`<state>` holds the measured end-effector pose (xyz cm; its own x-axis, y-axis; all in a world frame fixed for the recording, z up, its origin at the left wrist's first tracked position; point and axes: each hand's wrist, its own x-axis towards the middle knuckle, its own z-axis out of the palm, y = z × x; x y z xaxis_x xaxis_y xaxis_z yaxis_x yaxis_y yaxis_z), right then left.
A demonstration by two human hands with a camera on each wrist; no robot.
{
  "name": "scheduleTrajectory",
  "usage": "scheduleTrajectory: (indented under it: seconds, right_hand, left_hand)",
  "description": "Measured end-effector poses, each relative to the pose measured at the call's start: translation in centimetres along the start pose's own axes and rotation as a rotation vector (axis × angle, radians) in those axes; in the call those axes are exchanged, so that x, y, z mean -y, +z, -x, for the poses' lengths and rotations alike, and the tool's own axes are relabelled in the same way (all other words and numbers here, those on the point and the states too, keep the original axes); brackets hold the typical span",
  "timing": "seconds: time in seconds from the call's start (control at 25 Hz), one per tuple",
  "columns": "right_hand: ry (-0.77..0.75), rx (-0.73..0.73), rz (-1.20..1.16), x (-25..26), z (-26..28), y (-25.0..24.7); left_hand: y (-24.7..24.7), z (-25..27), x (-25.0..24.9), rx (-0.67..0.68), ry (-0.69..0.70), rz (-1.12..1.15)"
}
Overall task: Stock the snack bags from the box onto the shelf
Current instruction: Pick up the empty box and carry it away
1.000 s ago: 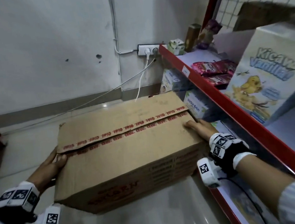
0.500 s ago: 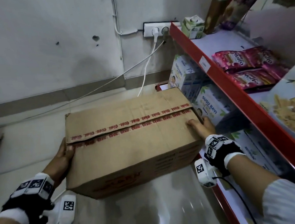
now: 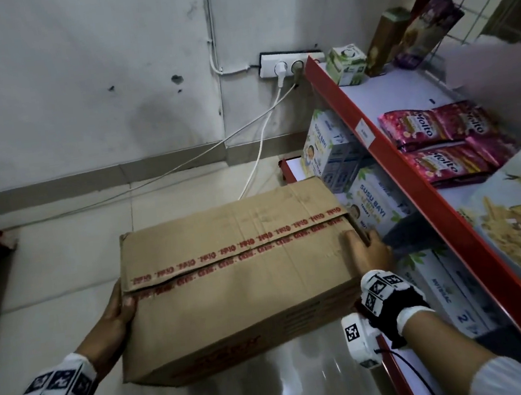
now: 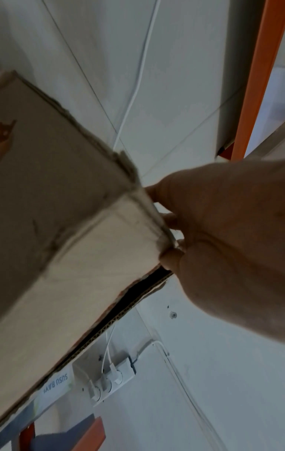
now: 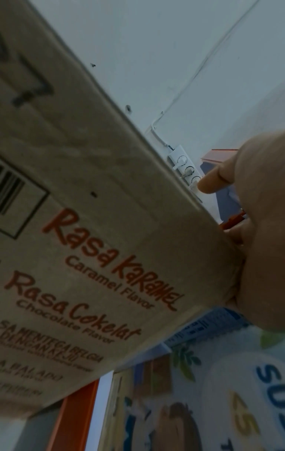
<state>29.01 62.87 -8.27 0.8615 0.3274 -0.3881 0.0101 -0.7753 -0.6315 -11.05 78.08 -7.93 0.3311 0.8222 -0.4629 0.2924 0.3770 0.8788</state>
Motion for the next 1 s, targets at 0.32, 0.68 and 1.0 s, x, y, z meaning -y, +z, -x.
scheduleTrajectory:
  seconds: [0.32,0.68,1.0]
  right_hand:
    - [-0.102,0.143,-0.134,3.7,-2.3,4.3]
    - [-0.137,0.230,-0.227,11.0,-5.8,10.1]
    - [-0.220,0.217,-0.283,14.0,-8.3,11.1]
  left_hand:
    - [-3.9,-8.3,0.7,-0.116,0.120,-0.099]
    - [-8.0,-16.4,-2.7,-0.279,0.091,-0.328]
    - [-7.3,-17.6,-4.5,-0.450,-0.026,-0.280]
